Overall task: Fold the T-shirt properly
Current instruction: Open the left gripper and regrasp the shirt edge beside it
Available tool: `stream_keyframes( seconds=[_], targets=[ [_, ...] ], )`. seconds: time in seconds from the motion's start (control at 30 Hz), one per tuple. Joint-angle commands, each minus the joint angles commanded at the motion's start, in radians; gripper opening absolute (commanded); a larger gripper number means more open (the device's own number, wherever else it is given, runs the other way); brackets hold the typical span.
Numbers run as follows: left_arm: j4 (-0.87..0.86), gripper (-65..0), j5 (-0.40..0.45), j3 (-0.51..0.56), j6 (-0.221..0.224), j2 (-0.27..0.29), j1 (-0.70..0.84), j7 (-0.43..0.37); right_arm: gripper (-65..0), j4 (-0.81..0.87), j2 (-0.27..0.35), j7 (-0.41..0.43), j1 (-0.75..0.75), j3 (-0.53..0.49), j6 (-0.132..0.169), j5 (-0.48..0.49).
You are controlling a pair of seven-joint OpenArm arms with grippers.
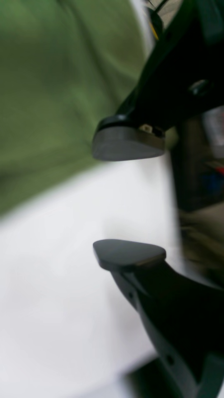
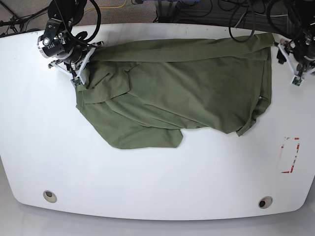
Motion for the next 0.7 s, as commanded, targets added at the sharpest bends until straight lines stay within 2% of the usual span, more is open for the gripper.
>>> stream_keyframes(
  seconds=[0.23, 0.5, 0.7],
  targets=[
    [0.000, -27.4, -0.003, 0.029, 0.000, 0.021, -0.003, 0.002, -63.7, -0.002, -0.002, 0.000, 0.008, -0.003, 0.000, 0.008],
    [0.000, -27.4, -0.107, 0.101, 0.000, 0.054, 0.000, 0.005, -63.7, -0.002, -0.002, 0.000, 0.009, -0.003, 0.000, 0.009],
    [-0.002, -27.4, -0.110, 0.150, 0.000, 0.066, 0.003, 0.005, -63.7, -0.002, -0.002, 0.000, 0.011, -0.005, 0.000, 0.009]
  ],
)
